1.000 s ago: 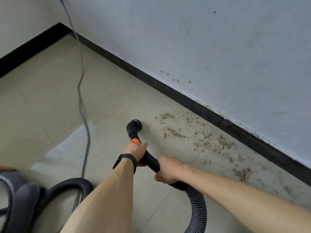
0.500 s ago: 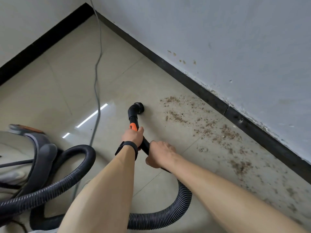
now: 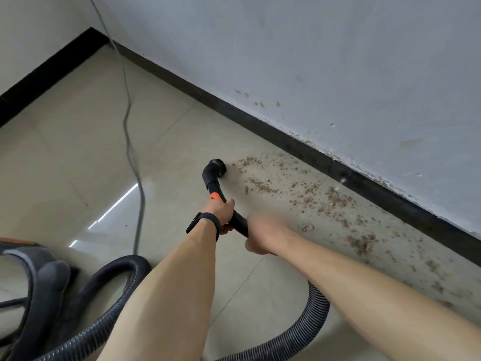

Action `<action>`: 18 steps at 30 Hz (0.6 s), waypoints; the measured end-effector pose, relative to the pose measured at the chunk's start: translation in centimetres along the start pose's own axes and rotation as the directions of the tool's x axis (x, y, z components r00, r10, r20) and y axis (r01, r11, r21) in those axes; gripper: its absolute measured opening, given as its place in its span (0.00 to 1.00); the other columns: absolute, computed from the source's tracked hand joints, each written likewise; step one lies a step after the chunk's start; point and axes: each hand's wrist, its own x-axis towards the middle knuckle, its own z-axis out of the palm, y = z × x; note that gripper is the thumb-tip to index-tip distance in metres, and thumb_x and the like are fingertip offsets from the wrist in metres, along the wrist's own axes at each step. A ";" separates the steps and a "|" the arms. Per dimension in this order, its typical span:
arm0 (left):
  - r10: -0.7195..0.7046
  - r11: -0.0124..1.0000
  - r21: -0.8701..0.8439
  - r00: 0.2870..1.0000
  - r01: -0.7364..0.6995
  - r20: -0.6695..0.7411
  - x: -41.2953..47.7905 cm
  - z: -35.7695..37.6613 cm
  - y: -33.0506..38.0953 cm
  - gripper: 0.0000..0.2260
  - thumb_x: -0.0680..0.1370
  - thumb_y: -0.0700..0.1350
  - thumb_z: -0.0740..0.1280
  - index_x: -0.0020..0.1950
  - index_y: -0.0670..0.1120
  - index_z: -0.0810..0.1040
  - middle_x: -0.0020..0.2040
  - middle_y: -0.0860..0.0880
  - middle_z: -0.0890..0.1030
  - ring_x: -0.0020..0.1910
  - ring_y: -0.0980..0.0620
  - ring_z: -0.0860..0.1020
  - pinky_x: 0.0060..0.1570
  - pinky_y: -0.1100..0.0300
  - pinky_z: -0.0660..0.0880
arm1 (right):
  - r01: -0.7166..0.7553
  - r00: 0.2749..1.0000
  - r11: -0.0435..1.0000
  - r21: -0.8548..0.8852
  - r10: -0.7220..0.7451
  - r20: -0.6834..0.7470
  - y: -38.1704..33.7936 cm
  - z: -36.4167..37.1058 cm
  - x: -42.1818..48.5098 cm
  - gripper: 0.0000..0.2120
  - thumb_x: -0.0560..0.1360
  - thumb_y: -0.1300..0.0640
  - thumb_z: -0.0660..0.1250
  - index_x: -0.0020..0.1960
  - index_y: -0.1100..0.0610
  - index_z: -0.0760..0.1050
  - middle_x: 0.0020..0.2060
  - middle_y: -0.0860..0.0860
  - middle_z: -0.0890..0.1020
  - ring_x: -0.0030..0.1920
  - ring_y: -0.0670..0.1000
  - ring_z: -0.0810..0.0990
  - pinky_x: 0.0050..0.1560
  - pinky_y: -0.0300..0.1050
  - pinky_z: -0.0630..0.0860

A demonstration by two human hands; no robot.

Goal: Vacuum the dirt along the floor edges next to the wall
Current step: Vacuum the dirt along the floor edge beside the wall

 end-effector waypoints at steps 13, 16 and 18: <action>0.050 0.998 -0.057 0.980 -0.040 0.191 2.5 -0.9 -2.6 0.12 0.80 0.50 0.61 0.58 0.43 0.66 0.43 0.43 0.79 0.30 0.47 0.78 0.24 0.63 0.74 | -0.144 0.990 0.987 0.066 0.143 0.013 -1.3 3.6 -0.3 0.14 0.74 0.55 0.65 0.59 0.53 0.71 0.50 0.54 0.81 0.51 0.60 0.80 0.44 0.49 0.72; 0.064 0.996 -0.078 0.984 -0.051 0.168 3.0 -0.8 -2.4 0.17 0.80 0.50 0.61 0.62 0.42 0.65 0.47 0.41 0.79 0.29 0.47 0.77 0.23 0.63 0.73 | -0.171 0.985 0.982 0.084 0.171 0.015 -1.5 3.3 -0.1 0.12 0.74 0.54 0.65 0.56 0.52 0.72 0.48 0.53 0.80 0.49 0.58 0.79 0.42 0.49 0.72; 0.088 0.990 -0.124 0.986 -0.070 0.140 3.5 -0.7 -2.1 0.19 0.79 0.50 0.62 0.64 0.41 0.65 0.50 0.38 0.79 0.32 0.45 0.78 0.23 0.62 0.72 | -0.185 0.983 0.977 0.105 0.184 0.017 -1.7 2.8 0.1 0.11 0.74 0.53 0.66 0.56 0.51 0.72 0.46 0.51 0.79 0.47 0.57 0.79 0.40 0.48 0.72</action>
